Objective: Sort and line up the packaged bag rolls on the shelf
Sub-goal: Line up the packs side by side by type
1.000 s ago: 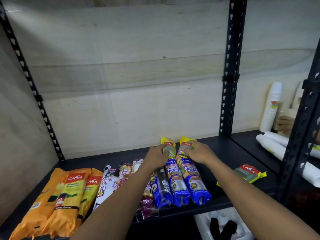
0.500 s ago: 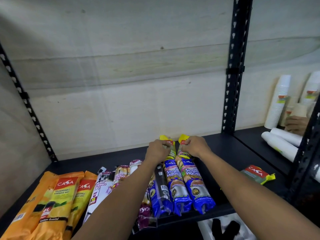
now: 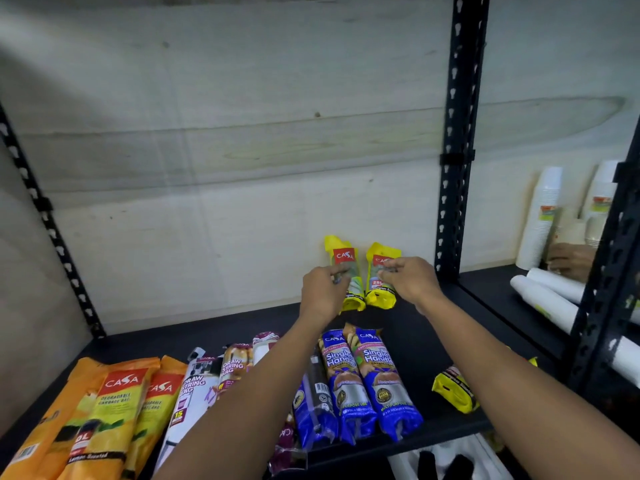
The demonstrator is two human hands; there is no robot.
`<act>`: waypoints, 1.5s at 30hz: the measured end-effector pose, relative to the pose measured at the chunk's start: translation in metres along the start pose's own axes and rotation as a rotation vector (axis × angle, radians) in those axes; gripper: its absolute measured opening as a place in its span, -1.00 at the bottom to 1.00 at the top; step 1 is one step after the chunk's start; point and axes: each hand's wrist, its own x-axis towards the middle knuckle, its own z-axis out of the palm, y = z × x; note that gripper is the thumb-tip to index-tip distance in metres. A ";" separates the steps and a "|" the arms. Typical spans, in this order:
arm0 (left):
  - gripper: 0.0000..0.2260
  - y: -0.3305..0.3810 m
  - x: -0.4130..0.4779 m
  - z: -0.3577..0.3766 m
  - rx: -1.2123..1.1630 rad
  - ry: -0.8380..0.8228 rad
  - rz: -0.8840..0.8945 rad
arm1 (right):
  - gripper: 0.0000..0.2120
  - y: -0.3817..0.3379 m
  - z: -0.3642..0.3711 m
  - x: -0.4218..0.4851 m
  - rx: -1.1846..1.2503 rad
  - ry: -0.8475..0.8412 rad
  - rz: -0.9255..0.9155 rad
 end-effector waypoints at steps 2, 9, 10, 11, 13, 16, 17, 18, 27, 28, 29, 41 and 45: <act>-0.79 0.011 -0.005 0.002 -0.043 -0.035 -0.015 | -0.68 0.003 -0.016 -0.004 0.000 0.001 -0.002; -0.83 0.038 -0.047 0.024 -0.101 -0.128 -0.030 | -0.75 0.019 -0.071 -0.036 -0.113 -0.060 0.058; -0.83 0.039 -0.052 0.027 -0.102 -0.143 -0.028 | -0.76 0.022 -0.072 -0.039 -0.135 -0.086 0.074; -0.83 0.040 -0.058 0.030 -0.094 -0.160 -0.029 | -0.77 0.026 -0.074 -0.042 -0.153 -0.108 0.088; -0.84 0.042 -0.067 0.034 -0.075 -0.179 -0.038 | -0.78 0.033 -0.076 -0.052 -0.185 -0.135 0.100; -0.82 0.046 -0.081 0.041 0.000 -0.240 -0.008 | -0.80 0.041 -0.079 -0.066 -0.230 -0.124 0.098; -0.82 0.048 -0.084 0.042 0.030 -0.261 -0.003 | -0.80 0.042 -0.079 -0.070 -0.250 -0.125 0.094; -0.81 0.049 -0.085 0.044 0.054 -0.277 0.001 | -0.81 0.043 -0.078 -0.074 -0.269 -0.129 0.088; -0.85 0.056 -0.096 0.055 0.202 -0.261 0.018 | -0.86 0.050 -0.070 -0.083 -0.471 -0.159 -0.060; -0.85 0.056 -0.096 0.057 0.207 -0.267 0.013 | -0.84 0.050 -0.071 -0.082 -0.503 -0.172 -0.059; -0.84 0.056 -0.095 0.059 0.221 -0.269 0.009 | -0.81 0.050 -0.072 -0.082 -0.538 -0.182 -0.064; -0.72 0.039 -0.116 0.058 0.357 -0.203 0.163 | -0.48 0.057 -0.087 -0.138 -0.778 0.022 -0.163; -0.72 0.035 -0.127 0.044 0.356 -0.184 0.242 | -0.36 0.058 -0.091 -0.176 -0.915 0.168 -0.239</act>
